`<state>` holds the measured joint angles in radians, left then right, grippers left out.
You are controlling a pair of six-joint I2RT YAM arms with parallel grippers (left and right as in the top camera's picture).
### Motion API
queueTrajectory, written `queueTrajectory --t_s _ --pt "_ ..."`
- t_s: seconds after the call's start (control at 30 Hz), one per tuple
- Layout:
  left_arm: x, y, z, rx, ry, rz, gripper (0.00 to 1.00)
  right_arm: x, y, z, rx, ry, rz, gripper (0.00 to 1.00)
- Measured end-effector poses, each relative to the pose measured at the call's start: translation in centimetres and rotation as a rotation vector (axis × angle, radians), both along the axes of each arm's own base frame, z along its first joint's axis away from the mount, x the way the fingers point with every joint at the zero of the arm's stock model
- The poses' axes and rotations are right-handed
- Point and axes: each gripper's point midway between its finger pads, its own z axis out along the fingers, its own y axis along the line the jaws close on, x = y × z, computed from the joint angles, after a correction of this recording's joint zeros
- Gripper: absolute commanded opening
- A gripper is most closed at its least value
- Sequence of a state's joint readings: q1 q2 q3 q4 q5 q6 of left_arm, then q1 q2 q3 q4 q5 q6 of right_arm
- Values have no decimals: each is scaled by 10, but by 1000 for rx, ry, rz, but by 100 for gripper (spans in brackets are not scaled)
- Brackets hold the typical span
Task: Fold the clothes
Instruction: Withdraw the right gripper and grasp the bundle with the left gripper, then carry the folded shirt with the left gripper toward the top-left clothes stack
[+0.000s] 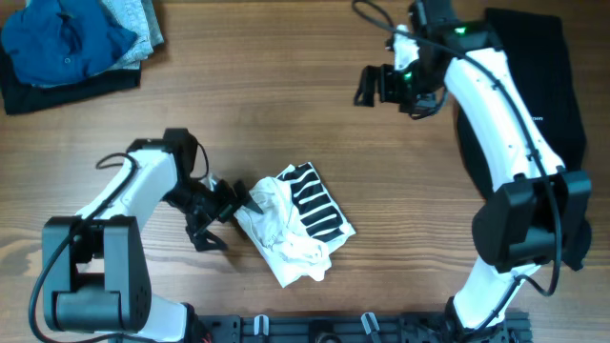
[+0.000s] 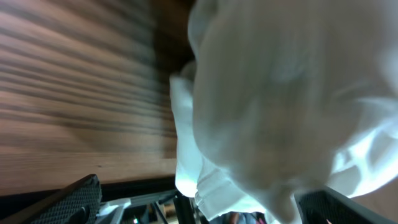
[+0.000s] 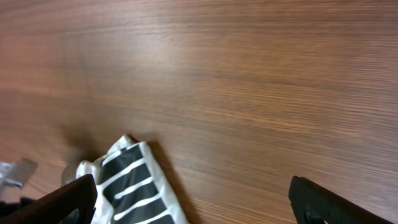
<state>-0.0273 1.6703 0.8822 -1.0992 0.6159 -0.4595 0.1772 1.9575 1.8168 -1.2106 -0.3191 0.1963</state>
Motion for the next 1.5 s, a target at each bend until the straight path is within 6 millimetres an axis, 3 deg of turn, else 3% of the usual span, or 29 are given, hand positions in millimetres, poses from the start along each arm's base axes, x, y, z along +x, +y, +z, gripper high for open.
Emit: queueTrajectory --t_s 0.1,0.4,0.67,0.8,0.9,1.1,1.27,1.37,1.5 --pt "-5 -5 -2 -33 5 5 100 3 -8 0 -5 -5 -9 100" --pt "15 -16 -11 -72 -149 -64 100 3 -9 0 -5 -10 -4 100" --pt "-5 -54 -14 -70 -168 -251 100 6 -9 1 -4 -20 -4 100" --pt "-11 -61 -17 -32 -156 -272 98 7 -8 1 -3 -26 -4 100" --pt "-7 -62 -19 -16 -165 -258 77 7 -8 1 -3 -26 -4 100" --pt "15 -66 -24 -6 -256 -236 4 7 -8 1 -3 -26 -4 100" --pt "43 -59 -29 28 -344 -185 5 7 -8 1 -3 -26 -4 100" --pt "79 -44 -28 45 -447 -97 8 7 -8 1 -2 -28 -4 100" --pt "137 3 -23 100 -614 67 9 8 -8 1 -2 -28 -4 100"
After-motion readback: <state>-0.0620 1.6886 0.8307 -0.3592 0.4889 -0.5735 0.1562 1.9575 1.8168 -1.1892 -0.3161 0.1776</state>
